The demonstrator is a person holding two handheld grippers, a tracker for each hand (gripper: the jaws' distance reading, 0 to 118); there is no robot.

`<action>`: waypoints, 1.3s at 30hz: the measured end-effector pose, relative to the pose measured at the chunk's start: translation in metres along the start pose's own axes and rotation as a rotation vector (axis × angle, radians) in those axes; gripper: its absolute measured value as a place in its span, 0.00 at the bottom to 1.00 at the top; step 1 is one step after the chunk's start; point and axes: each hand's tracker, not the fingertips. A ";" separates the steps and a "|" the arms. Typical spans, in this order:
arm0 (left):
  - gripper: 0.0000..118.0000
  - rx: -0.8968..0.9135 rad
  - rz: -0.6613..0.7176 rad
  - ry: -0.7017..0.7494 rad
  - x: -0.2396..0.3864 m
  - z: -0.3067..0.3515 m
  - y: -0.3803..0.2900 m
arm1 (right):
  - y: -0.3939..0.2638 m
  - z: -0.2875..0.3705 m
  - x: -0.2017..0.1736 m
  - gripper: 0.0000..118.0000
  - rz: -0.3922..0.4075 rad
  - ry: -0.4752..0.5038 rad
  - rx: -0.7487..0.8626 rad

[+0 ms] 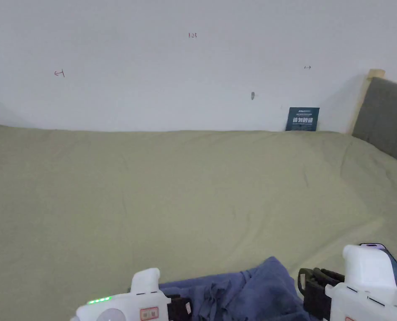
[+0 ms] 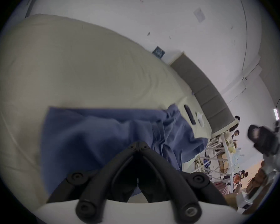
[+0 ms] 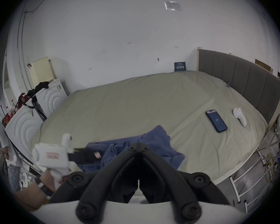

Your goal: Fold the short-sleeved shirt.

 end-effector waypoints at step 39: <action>0.62 0.008 0.436 -0.240 -0.093 0.053 -0.017 | 0.022 0.000 -0.026 0.01 0.016 0.098 0.042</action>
